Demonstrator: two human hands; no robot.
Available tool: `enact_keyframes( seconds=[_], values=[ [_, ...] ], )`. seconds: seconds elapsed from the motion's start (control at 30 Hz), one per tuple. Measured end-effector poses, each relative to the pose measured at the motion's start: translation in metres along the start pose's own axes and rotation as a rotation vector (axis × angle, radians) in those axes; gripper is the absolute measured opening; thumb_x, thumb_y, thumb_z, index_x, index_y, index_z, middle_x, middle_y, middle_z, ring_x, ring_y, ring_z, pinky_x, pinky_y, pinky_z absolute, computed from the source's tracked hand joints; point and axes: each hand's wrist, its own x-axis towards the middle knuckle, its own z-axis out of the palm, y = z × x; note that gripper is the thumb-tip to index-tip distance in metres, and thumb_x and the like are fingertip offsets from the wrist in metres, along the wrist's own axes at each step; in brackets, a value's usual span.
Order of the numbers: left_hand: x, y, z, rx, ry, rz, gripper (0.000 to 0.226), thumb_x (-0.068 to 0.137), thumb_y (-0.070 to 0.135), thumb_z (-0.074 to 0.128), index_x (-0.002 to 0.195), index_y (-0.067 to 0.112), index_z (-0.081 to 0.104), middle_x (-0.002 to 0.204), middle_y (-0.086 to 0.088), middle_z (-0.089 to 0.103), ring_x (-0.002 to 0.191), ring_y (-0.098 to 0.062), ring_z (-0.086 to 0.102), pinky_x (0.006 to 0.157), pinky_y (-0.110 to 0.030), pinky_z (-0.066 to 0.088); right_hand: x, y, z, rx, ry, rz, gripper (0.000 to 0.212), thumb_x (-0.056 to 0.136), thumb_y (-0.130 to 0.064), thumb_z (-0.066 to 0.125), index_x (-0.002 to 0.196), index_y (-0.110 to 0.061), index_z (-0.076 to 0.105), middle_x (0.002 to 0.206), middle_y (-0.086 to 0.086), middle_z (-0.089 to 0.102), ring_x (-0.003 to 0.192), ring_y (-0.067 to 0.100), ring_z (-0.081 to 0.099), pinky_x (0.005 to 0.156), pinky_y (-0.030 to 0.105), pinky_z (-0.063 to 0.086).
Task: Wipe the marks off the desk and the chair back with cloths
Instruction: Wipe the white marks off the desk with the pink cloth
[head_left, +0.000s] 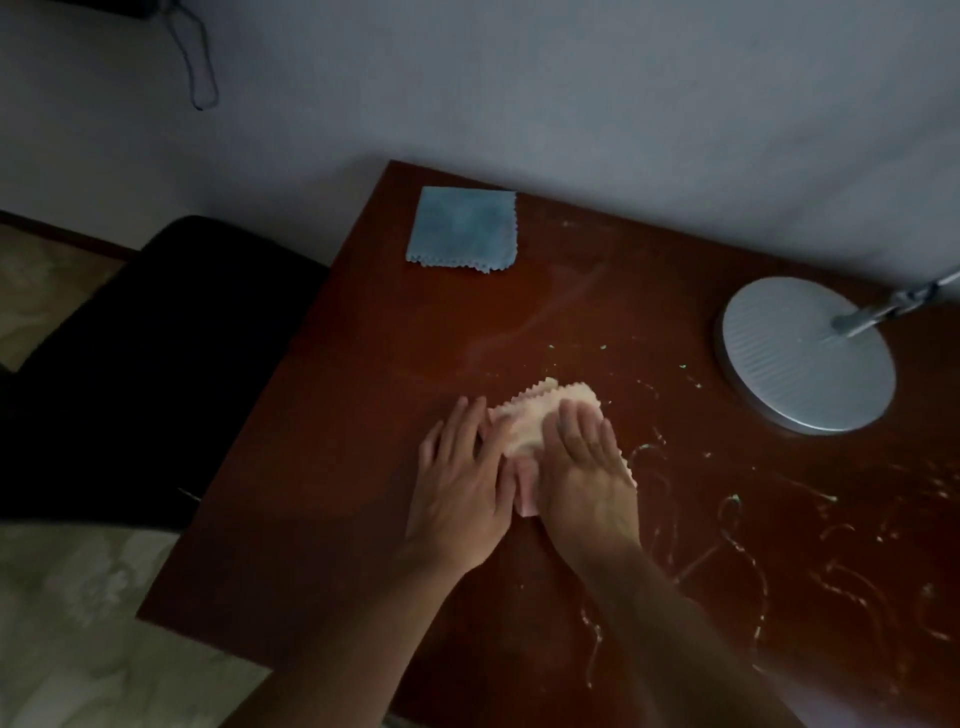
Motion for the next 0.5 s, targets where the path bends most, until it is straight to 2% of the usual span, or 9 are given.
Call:
enact_keyframes(
  seconds=[0.07,0.13,0.23,0.4,0.5],
  values=[
    [0.021,-0.002,0.002,0.041,0.042,-0.063,0.049,0.1,0.037,0.032,0.141,0.016,0.047,0.151,-0.015,0.043,0.145,-0.029,0.033,0.115,-0.05,0.03,0.005,-0.006,-0.001,0.034,-0.01,0.038,0.055,0.099,-0.03,0.028,0.131,0.005,0.055,0.143,0.025,0.046,0.138,0.036,0.038,0.115,0.048,0.032],
    [0.03,-0.005,0.002,0.031,0.104,-0.171,0.051,0.1,0.038,0.032,0.142,0.013,0.047,0.152,-0.016,0.042,0.146,-0.029,0.031,0.116,-0.049,0.024,-0.003,-0.022,0.003,0.112,-0.036,0.067,0.058,0.099,-0.033,0.029,0.141,0.005,0.044,0.15,0.026,0.035,0.144,0.038,0.027,0.116,0.05,0.027],
    [0.039,0.0,0.006,-0.001,0.164,-0.223,0.052,0.101,0.038,0.033,0.14,0.009,0.049,0.15,-0.019,0.044,0.145,-0.031,0.033,0.116,-0.05,0.023,0.004,-0.014,0.014,0.101,-0.04,0.033,0.059,0.104,-0.036,0.02,0.149,0.0,0.03,0.157,0.024,0.022,0.147,0.037,0.017,0.116,0.05,0.022],
    [0.04,0.001,0.009,-0.017,0.189,-0.237,0.05,0.099,0.037,0.037,0.139,0.009,0.051,0.149,-0.017,0.045,0.144,-0.03,0.036,0.116,-0.051,0.028,0.09,0.035,0.018,0.084,-0.007,0.092,0.057,0.103,-0.032,0.022,0.147,0.0,0.035,0.153,0.024,0.032,0.143,0.04,0.026,0.115,0.053,0.029],
    [0.04,0.0,0.009,-0.049,0.215,-0.238,0.05,0.101,0.036,0.037,0.139,0.008,0.052,0.148,-0.017,0.046,0.144,-0.03,0.037,0.115,-0.051,0.03,0.141,0.045,0.019,0.084,-0.022,0.077,0.056,0.102,-0.032,0.022,0.146,-0.002,0.039,0.154,0.021,0.033,0.144,0.041,0.026,0.116,0.053,0.027]
  ],
)
